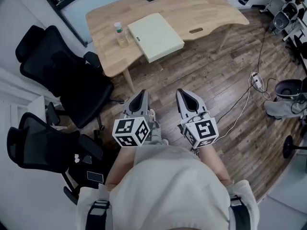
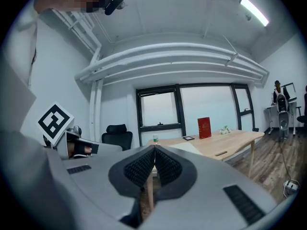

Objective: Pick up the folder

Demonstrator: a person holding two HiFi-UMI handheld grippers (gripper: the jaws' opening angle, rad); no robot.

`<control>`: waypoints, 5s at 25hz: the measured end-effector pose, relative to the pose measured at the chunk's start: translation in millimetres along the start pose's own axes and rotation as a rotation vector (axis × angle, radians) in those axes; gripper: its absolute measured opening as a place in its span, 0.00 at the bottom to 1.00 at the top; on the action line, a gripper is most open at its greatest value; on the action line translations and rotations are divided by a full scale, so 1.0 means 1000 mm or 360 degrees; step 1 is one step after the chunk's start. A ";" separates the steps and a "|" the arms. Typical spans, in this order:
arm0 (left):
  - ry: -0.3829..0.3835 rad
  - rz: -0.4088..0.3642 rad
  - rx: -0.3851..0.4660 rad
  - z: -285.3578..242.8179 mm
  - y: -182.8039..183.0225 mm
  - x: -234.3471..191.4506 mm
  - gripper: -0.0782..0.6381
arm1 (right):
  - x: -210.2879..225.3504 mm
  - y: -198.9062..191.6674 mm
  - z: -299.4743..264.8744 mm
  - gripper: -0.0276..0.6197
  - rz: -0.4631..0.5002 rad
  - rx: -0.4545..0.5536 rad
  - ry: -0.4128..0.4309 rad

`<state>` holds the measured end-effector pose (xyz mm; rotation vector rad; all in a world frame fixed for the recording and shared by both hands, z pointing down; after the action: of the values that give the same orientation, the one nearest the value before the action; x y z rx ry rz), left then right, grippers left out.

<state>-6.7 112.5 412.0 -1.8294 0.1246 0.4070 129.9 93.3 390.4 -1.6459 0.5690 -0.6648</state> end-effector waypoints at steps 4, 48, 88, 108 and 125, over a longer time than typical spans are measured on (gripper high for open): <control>-0.0024 0.0007 -0.0012 -0.020 0.004 -0.004 0.14 | 0.013 0.003 -0.017 0.07 -0.0011 0.0001 -0.0019; -0.0155 0.0043 -0.0061 -0.205 0.097 -0.144 0.14 | 0.079 0.045 -0.250 0.07 -0.0017 -0.0001 -0.0123; -0.0137 0.0128 -0.0111 -0.255 0.094 -0.176 0.14 | 0.153 -0.080 -0.277 0.07 -0.0830 -0.0164 -0.0086; -0.0124 0.0089 -0.0138 -0.274 0.094 -0.171 0.14 | 0.222 -0.167 -0.260 0.37 -0.1968 0.0101 -0.0100; -0.0083 0.0069 -0.0173 -0.288 0.093 -0.179 0.14 | 0.241 -0.197 -0.306 0.73 -0.2211 0.0134 -0.0097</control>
<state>-139.4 -210.1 457.7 -1.9239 0.1078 0.5000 89.9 -254.8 650.0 -1.8118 -0.7757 -1.5615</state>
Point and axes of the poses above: the fingertips, and each gripper's own axes: z backward along the fingers, x to its right, y out of its top, the point moved 2 cm from there along z, backward along the fingers
